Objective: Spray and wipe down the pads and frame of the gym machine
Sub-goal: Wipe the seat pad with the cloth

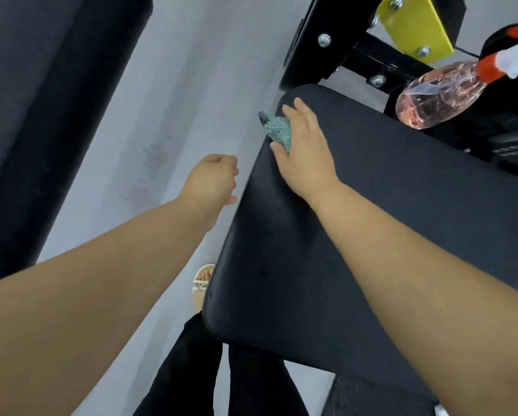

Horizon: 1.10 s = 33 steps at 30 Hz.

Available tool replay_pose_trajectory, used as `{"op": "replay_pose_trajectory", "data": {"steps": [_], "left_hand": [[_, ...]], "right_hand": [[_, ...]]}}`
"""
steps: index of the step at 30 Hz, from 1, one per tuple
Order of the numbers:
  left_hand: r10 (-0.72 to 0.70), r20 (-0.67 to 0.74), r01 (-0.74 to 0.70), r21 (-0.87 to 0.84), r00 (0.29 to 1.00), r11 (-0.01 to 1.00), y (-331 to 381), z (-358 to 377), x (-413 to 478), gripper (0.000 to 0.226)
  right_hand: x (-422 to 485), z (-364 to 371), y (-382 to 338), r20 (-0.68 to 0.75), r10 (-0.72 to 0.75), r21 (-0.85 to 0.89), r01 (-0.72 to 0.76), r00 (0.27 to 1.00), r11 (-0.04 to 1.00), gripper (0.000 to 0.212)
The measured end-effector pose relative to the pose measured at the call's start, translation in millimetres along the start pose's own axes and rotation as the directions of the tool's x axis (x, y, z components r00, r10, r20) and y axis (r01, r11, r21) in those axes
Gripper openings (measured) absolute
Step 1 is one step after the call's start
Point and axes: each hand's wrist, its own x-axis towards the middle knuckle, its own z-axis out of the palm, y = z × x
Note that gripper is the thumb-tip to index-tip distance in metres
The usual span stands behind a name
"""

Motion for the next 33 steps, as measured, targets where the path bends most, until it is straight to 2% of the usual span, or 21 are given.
{"op": "replay_pose_trajectory", "data": {"steps": [3,6,8,10,13,15,18,19,21,23,24,26,28,31,33], "left_hand": [[0.049,0.028,-0.048,-0.036,0.998,0.998,14,19,0,0.012],[0.069,0.069,-0.065,-0.052,0.995,0.997,27,33,2,0.015],[0.030,0.105,-0.021,-0.084,0.994,0.996,31,38,3,0.023],[0.009,0.150,0.009,-0.119,0.989,0.993,31,40,5,0.022],[0.049,0.196,-0.017,-0.163,0.979,0.986,31,43,7,0.029],[0.088,0.165,-0.063,-0.150,0.982,0.987,31,42,9,0.036],[0.124,0.206,-0.100,-0.120,0.971,0.988,31,37,8,0.014],[0.118,0.215,-0.089,-0.140,0.969,0.986,30,35,8,0.013],[0.112,0.172,-0.073,-0.214,0.979,0.974,27,34,9,0.020],[0.135,0.046,-0.118,-0.274,0.990,0.955,25,34,11,0.028],[0.162,-0.028,-0.163,-0.285,0.986,0.945,25,33,13,0.028],[0.225,-0.169,-0.264,-0.267,0.960,0.927,26,31,15,0.023],[0.248,-0.221,-0.308,-0.297,0.943,0.904,30,27,17,0.021],[0.129,-0.121,-0.171,-0.456,0.984,0.873,35,24,18,0.018],[0.010,-0.059,-0.038,-0.479,0.998,0.877,36,23,23,0.013]], "right_hand": [[-8,-7,-3,0.129,-0.008,-0.080,0.018,0.992,0.997,0.054],[-10,-19,-1,0.113,0.009,-0.097,0.003,0.994,0.995,0.050],[-5,-29,1,0.131,0.101,-0.069,-0.092,0.986,0.993,0.059],[1,-38,1,0.215,0.193,-0.014,-0.194,0.957,0.981,0.068],[5,-49,0,0.283,0.173,0.196,-0.233,0.943,0.952,0.046],[7,-55,3,0.290,0.162,0.402,-0.273,0.943,0.874,0.031],[11,-60,9,0.341,0.172,0.627,-0.359,0.924,0.691,0.025],[14,-61,11,0.368,0.164,0.615,-0.372,0.915,0.695,0.027],[17,-64,14,0.427,0.151,0.429,-0.346,0.892,0.834,0.029],[20,-66,15,0.438,0.152,0.291,-0.300,0.886,0.909,0.015],[21,-67,14,0.416,0.160,0.311,-0.306,0.895,0.900,0.007],[25,-69,15,0.338,0.181,0.401,-0.315,0.924,0.860,0.013],[30,-69,15,0.305,0.182,0.484,-0.317,0.935,0.816,0.016],[34,-67,9,0.303,0.170,0.636,-0.332,0.938,0.697,0.012],[36,-63,7,0.275,0.176,0.697,-0.322,0.945,0.641,0.005]]}}
